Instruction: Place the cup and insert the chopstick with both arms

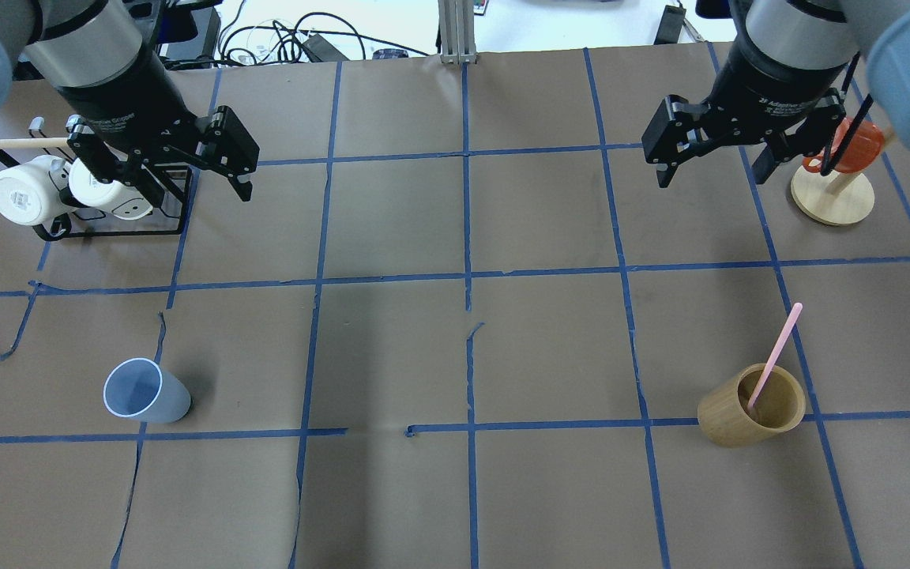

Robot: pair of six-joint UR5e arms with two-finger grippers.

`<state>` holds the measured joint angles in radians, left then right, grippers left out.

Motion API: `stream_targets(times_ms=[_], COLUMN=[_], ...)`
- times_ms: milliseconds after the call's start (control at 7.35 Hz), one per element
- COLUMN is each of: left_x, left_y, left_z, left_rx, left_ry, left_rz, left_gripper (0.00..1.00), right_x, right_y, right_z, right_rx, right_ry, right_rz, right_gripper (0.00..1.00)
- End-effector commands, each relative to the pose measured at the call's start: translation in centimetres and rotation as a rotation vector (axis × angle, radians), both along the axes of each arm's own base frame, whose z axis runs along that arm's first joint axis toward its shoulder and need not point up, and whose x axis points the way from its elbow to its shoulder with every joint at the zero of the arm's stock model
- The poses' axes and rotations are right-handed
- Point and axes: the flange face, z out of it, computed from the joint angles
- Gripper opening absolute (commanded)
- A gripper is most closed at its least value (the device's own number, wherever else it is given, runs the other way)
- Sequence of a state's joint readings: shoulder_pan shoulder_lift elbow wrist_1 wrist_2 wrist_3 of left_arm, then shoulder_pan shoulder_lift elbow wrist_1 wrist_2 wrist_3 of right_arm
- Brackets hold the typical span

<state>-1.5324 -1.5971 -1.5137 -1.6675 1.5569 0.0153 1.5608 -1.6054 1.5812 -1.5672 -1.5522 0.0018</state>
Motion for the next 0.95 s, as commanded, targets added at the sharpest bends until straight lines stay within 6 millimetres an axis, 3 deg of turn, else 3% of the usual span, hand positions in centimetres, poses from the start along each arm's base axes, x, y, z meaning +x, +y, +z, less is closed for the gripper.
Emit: stream_targets(times_ms=[0, 408, 816], left_x=[0.0, 0.0, 0.1], left_y=[0.0, -0.1, -0.1], left_z=[-0.1, -0.2, -0.1], left_rx=[0.002, 0.003, 0.002], left_ry=[0.0, 0.0, 0.0], left_rz=[0.0, -0.002, 0.0], left_gripper=[1.0, 1.0, 1.0], right_x=[0.1, 0.0, 0.1], right_y=[-0.1, 0.2, 0.4], right_z=[-0.5, -2.0, -1.8], right_rx=[0.013, 0.045, 0.028], right_ry=[-0.006, 0.001, -0.009], right_rz=[-0.005, -0.01, -0.008], right_gripper=[1.0, 1.0, 1.0])
